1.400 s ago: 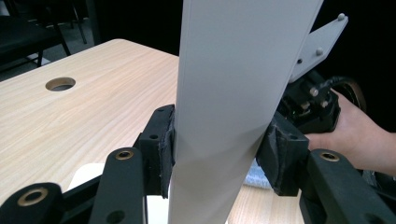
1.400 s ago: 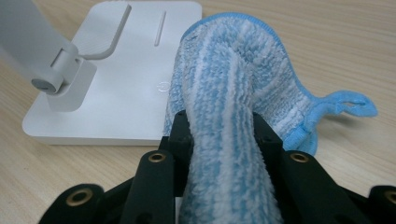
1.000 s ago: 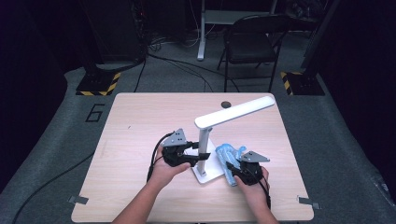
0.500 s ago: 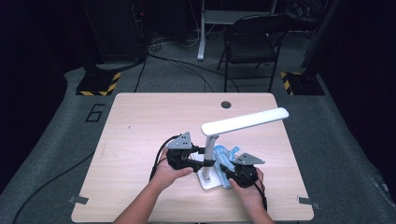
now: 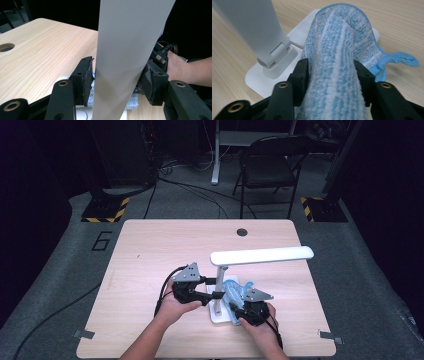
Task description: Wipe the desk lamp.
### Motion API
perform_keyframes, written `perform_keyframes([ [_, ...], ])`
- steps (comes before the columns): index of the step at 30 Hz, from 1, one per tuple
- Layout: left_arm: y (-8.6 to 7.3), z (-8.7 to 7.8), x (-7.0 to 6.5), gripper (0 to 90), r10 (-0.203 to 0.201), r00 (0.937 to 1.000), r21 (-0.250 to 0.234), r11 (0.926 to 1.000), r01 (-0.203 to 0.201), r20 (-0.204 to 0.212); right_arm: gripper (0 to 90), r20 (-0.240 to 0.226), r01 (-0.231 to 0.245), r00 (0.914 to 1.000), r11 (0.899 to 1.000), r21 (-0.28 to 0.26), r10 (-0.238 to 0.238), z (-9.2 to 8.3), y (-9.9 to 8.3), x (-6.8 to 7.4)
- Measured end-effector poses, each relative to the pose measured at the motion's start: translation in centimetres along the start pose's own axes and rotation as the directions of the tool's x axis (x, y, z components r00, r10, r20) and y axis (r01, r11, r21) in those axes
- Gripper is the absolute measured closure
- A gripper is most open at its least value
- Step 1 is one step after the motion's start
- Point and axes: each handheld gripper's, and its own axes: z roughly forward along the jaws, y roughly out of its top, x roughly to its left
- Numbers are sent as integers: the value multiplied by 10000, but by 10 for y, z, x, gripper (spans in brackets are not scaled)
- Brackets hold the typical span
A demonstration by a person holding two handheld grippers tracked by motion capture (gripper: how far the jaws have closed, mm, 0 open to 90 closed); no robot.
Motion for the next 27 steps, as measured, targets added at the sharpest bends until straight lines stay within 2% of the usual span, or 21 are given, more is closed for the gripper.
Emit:
perform_keyframes([
  [2,0,-3,-2,465,-16,10000,47,10000,16,-74,617,-79,88,9999,10000,28,-88,1,1,1],
  [4,1,-6,-3,451,-6,10000,-61,10000,5,-20,639,-104,-54,9999,10000,47,54,0,2,4],
  [7,0,-11,-3,455,32,10000,-134,9999,-31,38,650,-468,14,9989,10000,62,-11,-1,4,9],
  [11,-4,-14,-3,454,-109,9999,-62,9999,108,-83,662,-668,233,9975,9997,105,-225,-2,5,18],
  [13,-5,-15,-2,460,-339,9993,-107,9994,341,141,665,-820,239,9964,9996,142,-226,-2,5,20],
  [14,-5,-15,-1,488,-353,9990,-97,9993,356,261,667,-973,181,9951,9998,110,-170,-2,4,21],
  [18,-7,-14,-1,545,-262,9995,-114,9996,264,169,677,-1398,201,9899,9997,-149,-220,-2,5,19],
  [27,-9,-16,-1,569,-203,9993,-63,9998,205,315,695,-2009,99,9795,9995,-300,-158,-10,12,22],
])
